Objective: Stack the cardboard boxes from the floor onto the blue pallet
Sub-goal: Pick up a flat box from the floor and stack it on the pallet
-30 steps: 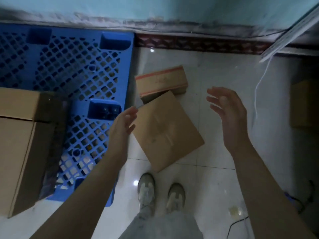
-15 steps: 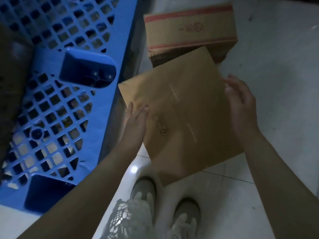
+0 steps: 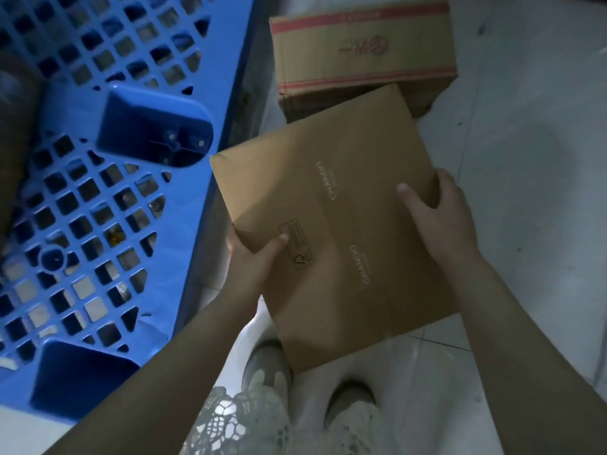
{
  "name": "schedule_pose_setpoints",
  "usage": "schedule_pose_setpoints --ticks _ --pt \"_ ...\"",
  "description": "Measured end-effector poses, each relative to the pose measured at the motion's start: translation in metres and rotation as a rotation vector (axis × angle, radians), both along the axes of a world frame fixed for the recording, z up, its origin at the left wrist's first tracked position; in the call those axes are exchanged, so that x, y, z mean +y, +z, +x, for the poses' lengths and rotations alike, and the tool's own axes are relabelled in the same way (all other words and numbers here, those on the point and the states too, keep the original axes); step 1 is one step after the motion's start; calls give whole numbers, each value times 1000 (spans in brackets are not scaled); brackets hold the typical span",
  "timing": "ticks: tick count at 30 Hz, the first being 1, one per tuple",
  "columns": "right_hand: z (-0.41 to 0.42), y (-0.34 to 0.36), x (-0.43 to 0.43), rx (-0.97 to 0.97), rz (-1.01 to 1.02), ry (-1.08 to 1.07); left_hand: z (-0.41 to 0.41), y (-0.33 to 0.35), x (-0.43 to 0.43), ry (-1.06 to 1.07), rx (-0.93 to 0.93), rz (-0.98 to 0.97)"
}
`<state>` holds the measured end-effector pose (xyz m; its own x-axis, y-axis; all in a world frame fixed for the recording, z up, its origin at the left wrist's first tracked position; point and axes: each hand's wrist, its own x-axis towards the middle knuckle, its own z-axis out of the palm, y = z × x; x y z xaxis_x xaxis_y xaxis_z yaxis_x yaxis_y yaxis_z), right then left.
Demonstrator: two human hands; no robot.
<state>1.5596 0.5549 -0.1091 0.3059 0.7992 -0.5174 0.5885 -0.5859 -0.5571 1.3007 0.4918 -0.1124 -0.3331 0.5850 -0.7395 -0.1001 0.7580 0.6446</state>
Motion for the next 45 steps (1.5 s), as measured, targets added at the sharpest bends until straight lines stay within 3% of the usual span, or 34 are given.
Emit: schedule_pose_setpoints --ticks 6,12,22,32,37,45 --pt "-1 74 4 -76 44 25 -11 67 2 27 -52 51" --pt "-4 198 18 -111 185 -1 -17 179 22 10 72 153" --pt "-66 464 17 25 404 -15 -90 457 45 33 236 402" --pt "-138 729 -19 103 688 83 -159 706 -18 154 278 607" --pt "-205 790 -47 147 690 105 -226 766 -49 184 311 609" --pt "-363 781 -100 181 640 69 -389 777 -91 127 348 559"
